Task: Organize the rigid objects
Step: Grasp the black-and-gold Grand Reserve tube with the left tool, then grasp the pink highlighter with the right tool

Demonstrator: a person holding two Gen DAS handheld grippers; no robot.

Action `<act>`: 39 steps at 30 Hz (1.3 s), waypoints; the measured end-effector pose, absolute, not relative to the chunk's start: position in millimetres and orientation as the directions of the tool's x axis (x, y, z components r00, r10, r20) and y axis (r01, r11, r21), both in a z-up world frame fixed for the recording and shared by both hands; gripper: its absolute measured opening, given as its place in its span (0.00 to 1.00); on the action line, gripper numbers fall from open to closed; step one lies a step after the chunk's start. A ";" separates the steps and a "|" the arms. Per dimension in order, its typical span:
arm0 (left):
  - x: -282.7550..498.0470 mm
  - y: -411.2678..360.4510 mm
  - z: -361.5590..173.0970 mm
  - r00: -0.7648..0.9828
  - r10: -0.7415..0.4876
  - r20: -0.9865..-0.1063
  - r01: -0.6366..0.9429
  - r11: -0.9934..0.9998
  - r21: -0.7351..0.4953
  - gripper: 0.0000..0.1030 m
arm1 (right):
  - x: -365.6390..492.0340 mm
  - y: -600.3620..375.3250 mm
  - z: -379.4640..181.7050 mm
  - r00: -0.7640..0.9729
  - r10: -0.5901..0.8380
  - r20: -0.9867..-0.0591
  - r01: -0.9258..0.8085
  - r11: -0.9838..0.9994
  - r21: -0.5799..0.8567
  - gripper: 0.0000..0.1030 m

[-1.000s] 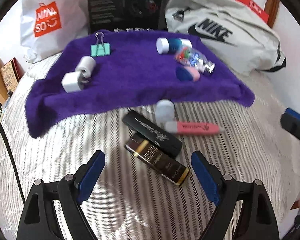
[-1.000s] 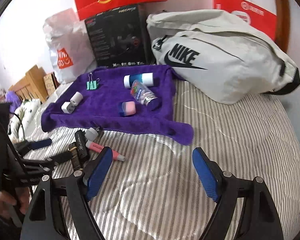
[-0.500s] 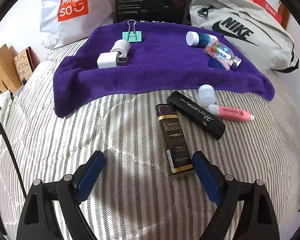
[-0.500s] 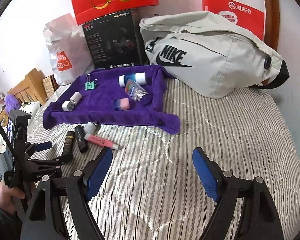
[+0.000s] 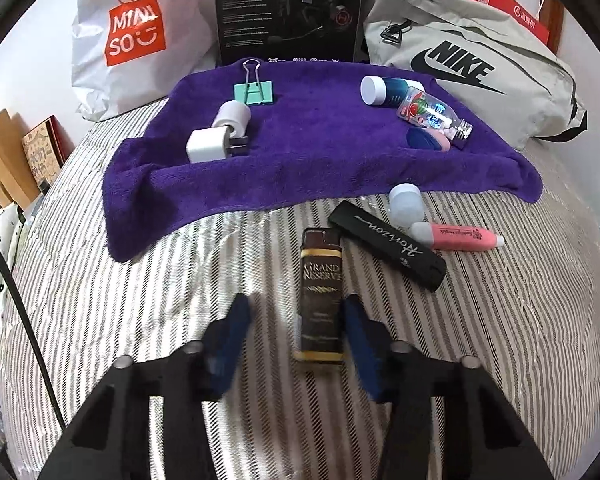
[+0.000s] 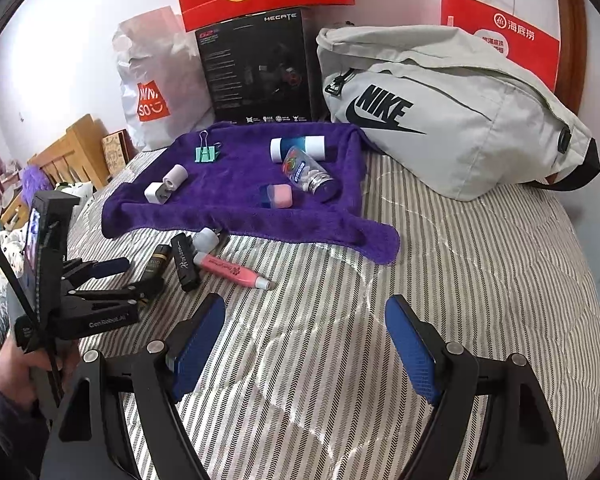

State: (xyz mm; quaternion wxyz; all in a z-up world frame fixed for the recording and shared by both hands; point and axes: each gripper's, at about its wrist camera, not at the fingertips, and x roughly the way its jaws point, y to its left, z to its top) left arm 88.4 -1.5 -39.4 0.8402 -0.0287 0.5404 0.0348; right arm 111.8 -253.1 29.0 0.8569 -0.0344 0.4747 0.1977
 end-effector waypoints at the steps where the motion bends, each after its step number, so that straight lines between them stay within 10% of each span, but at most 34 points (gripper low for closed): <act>1: 88.2 -0.6 -39.1 0.414 0.027 -0.910 -0.091 0.996 -0.012 0.35 | 112.8 -253.3 28.0 0.470 0.306 -0.828 -0.370 0.920 0.130 0.79; 28: 82.8 19.1 -38.4 0.460 -0.108 -0.881 -0.044 0.989 -0.144 0.22 | 134.0 -191.0 -16.4 0.349 0.439 -0.828 -0.546 0.813 0.201 0.79; 39: 82.9 16.5 -37.8 0.460 -0.100 -0.882 -0.035 0.991 -0.131 0.22 | 154.4 -142.6 -50.3 0.341 0.342 -0.876 -0.707 0.707 0.001 0.71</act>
